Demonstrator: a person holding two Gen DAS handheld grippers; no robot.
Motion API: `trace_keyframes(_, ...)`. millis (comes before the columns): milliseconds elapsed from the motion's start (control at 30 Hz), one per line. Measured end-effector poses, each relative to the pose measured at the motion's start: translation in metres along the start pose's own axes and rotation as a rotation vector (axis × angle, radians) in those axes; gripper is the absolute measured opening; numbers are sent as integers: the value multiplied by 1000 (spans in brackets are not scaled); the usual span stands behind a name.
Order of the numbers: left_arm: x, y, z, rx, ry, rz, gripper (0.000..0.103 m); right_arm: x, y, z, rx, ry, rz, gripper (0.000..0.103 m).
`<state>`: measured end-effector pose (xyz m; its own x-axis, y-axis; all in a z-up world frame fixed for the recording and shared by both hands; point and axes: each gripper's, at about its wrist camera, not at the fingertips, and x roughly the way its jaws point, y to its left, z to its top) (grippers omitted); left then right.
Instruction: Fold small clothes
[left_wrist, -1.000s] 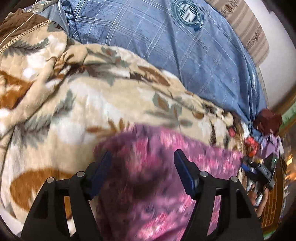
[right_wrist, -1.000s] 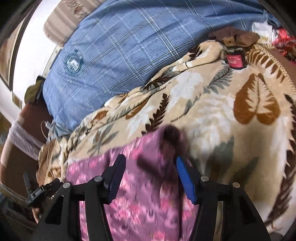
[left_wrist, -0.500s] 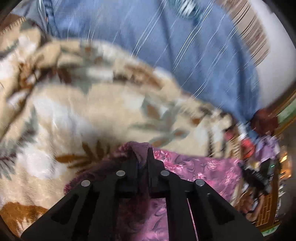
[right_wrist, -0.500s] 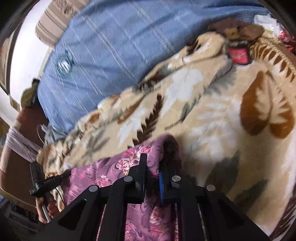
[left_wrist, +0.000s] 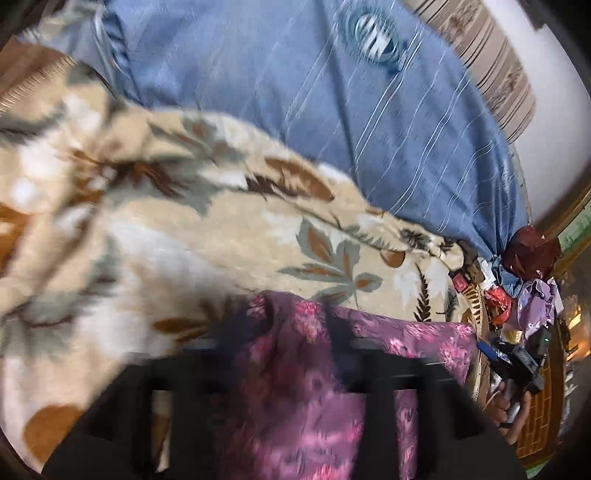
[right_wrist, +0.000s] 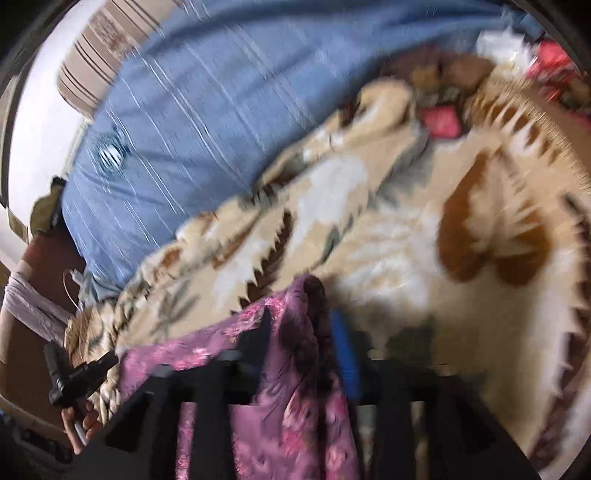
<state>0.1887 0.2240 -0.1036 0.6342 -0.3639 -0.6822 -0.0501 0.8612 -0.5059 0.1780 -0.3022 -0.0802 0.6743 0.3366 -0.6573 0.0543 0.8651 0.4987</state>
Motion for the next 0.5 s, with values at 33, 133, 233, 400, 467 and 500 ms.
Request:
trace_keyframes(33, -10, 2, -5, -13, -21, 14, 67, -13, -1, -5, 4, -12, 29, 68)
trace_keyframes(133, -19, 18, -28, -39, 28, 31, 67, -18, -7, -18, 31, 29, 77, 70)
trace_keyframes(233, -10, 43, -42, -139, 93, 51, 67, -1, -15, -26, 58, 103, 78, 70)
trace_keyframes(400, 4, 54, -41, -219, 133, 10, 67, 46, -21, -22, 103, 246, 131, 70)
trace_keyframes(467, 13, 48, -35, -210, 149, 2, 67, 58, -17, -16, 71, 260, 96, 70)
trace_keyframes(500, 21, 45, -30, -195, 163, -4, 68, 62, -16, -14, 61, 266, 94, 70)
